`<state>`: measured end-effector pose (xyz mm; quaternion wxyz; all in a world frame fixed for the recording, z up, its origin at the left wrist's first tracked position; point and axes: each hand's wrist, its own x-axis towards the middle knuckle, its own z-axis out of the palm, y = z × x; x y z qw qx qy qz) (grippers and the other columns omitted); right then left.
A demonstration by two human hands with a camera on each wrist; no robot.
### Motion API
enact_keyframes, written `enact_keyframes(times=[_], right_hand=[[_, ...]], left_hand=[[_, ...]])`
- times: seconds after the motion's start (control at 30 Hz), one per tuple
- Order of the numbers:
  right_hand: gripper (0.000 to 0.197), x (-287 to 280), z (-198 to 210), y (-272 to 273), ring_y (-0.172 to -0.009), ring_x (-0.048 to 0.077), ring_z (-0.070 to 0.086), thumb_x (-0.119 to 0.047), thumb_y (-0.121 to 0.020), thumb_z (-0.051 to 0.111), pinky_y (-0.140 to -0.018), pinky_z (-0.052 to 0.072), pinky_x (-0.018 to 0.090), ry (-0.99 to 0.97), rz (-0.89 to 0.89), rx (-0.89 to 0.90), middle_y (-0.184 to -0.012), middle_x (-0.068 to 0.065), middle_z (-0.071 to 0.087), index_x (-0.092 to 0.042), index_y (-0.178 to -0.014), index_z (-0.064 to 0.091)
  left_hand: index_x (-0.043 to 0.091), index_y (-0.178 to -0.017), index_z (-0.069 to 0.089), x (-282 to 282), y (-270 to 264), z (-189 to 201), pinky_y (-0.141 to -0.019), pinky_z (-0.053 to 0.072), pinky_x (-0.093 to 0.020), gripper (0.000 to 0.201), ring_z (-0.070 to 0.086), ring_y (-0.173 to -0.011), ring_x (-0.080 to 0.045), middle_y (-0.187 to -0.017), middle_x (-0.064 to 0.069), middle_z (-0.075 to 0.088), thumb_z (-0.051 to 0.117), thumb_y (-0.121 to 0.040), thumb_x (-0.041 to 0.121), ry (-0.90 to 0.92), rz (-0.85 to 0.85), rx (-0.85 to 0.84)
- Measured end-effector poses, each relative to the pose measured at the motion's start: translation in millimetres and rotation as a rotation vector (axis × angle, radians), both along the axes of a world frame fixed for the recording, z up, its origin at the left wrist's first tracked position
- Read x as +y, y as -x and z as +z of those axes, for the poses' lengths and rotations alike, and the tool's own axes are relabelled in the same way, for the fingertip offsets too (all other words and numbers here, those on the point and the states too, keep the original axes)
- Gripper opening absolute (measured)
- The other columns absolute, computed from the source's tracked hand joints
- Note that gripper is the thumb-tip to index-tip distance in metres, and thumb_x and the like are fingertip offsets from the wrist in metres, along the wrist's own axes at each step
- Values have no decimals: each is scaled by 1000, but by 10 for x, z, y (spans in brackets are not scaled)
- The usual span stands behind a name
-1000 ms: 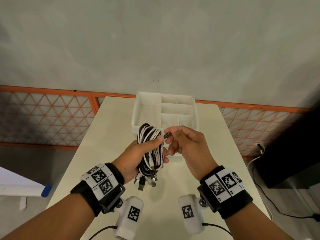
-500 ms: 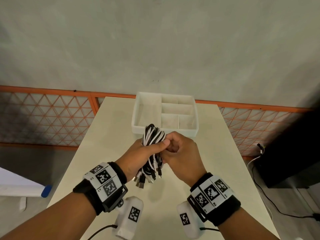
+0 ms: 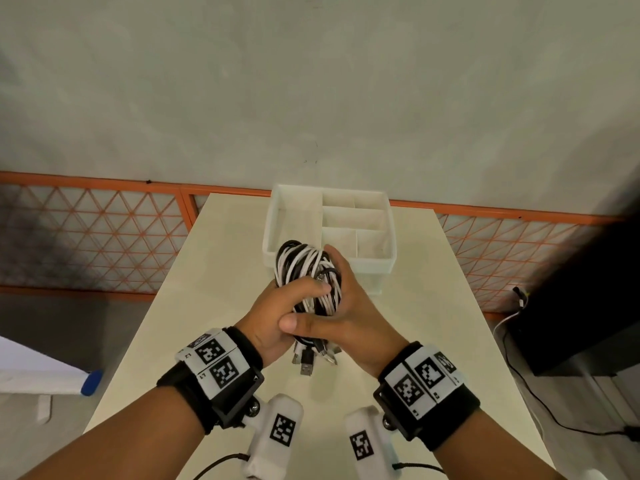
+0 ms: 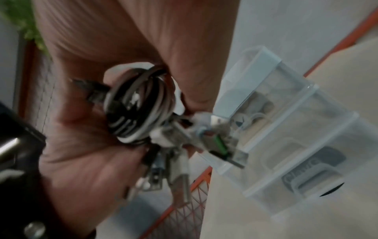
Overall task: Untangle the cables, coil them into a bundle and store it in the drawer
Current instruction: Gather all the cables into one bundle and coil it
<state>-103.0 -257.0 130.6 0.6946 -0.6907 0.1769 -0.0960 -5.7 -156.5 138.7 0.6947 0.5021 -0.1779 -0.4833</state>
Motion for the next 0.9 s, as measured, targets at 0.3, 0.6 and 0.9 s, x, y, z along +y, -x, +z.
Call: enact_keyframes(times=[0.3,0.6,0.9], right_hand=[[78,4,-14,22,-88,9,72,-4,-61,80,-74,64,35,350,-88,95,-100,-7,71,-31,-126,46],[99,40,-258,-53,-86,15,70,-22,-63,83,-65,61,30,625,-48,190,-102,-8,70,-34,-140,24],[79,141,-356,-91,-83,18,66,-38,-66,76,-65,53,34,856,-177,305,-94,-10,65,-31,-130,30]], left_hand=[[18,-103,72,-6,-58,-50,-85,59,-49,31,72,-96,-31,-97,-10,77,75,-73,12,-275,89,-369],[20,-87,62,-46,11,-131,-52,46,-15,22,65,-71,-7,-81,4,68,75,-74,31,-543,256,-762],[19,-87,57,-138,13,-212,-66,54,-34,16,64,-71,-20,-77,0,67,56,-86,35,-598,248,-961]])
